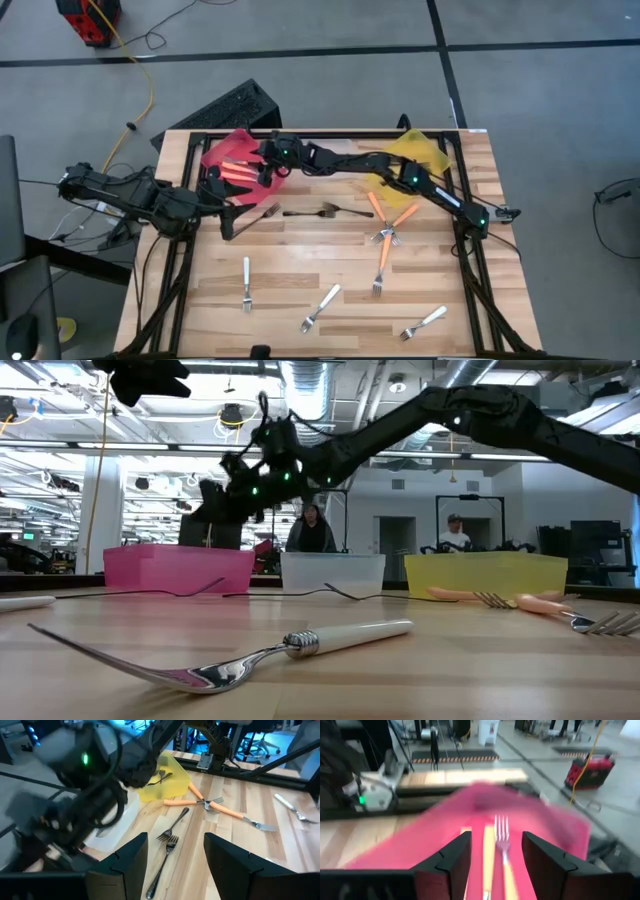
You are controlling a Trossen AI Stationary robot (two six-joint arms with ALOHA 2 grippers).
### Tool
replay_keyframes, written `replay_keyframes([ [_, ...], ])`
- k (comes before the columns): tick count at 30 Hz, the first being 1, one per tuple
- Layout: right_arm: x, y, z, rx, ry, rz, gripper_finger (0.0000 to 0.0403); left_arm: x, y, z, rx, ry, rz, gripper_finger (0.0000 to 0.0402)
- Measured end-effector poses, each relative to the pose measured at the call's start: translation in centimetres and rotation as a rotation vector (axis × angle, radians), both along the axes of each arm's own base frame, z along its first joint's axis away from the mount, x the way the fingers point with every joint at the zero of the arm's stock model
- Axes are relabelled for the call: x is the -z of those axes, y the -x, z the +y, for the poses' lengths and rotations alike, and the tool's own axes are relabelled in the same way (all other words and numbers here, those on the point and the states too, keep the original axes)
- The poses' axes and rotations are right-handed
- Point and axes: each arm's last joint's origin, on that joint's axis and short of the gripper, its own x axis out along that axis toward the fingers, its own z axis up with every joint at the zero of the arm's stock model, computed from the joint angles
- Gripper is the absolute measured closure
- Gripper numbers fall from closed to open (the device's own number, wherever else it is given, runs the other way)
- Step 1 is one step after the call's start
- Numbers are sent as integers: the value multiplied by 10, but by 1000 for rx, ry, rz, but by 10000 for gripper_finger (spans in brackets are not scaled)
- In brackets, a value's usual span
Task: Sort silverware by color (type)
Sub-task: Put the white fork into the transparent bin
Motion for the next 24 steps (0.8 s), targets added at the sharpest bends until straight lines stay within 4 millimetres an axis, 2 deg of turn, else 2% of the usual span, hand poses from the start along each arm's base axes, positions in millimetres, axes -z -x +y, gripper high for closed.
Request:
replay_keyframes([
  [6,-47,12,3,-15,62,16,206,-1,2,0,-5,30,-18,221],
  [11,-93,31,8,-35,133,60,207,-2,3,1,-9,49,-29,221],
  [16,-147,64,8,-32,179,99,208,-2,3,1,-11,54,-31,221],
  [24,-212,127,13,-44,243,232,210,-2,3,1,-17,52,-33,221],
])
